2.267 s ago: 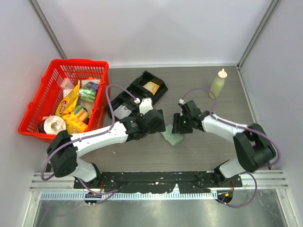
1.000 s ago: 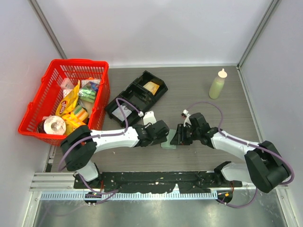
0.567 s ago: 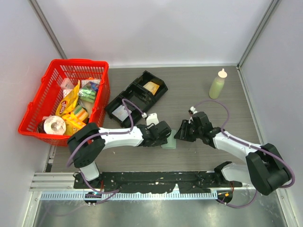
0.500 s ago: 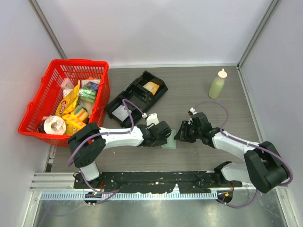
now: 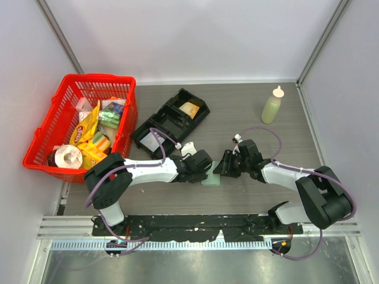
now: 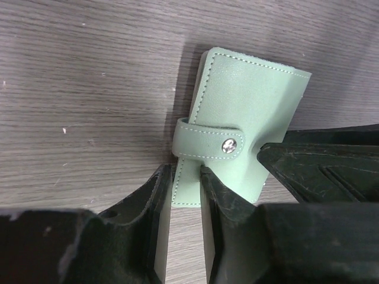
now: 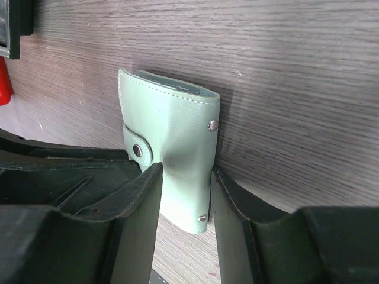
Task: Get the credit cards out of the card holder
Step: Open the card holder at the center of the board.
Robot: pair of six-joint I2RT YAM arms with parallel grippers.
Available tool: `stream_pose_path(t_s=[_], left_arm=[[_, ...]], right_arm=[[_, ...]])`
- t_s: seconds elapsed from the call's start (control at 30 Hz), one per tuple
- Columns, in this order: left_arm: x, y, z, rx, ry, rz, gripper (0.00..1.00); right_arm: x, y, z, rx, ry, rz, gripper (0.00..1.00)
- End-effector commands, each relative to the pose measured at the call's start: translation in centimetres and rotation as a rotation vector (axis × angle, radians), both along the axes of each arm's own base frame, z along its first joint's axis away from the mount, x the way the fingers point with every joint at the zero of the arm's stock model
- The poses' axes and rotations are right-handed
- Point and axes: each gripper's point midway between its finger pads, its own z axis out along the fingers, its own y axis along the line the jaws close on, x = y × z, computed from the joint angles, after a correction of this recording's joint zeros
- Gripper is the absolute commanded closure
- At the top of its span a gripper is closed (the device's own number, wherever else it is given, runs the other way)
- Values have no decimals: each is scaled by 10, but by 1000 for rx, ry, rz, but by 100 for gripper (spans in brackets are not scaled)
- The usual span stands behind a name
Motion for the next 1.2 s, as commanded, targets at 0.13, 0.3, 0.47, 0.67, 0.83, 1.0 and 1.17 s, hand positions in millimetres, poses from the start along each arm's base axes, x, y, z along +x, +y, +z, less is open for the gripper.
stream_pose_path(t_s=[0.13, 0.3, 0.47, 0.67, 0.83, 1.0, 1.17], left_arm=[[-6, 15, -25, 11, 67, 38, 78], [-6, 18, -27, 7, 78, 44, 81], [0, 17, -17, 43, 43, 14, 76], [8, 17, 11, 151, -39, -48, 61], [19, 5, 38, 213, -110, -106, 55], [27, -9, 39, 208, -131, -124, 58], [30, -19, 24, 243, -105, -152, 62]], right_arm=[[-22, -12, -39, -85, 107, 19, 56], [-24, -10, -40, -74, 112, 45, 70], [-24, -10, -38, -75, 102, 50, 99], [-22, -14, -38, -92, 84, 35, 99], [-20, -19, -38, -118, 67, 24, 99], [-21, -20, -39, -122, 63, 23, 99], [-21, -20, -40, -121, 67, 20, 99]])
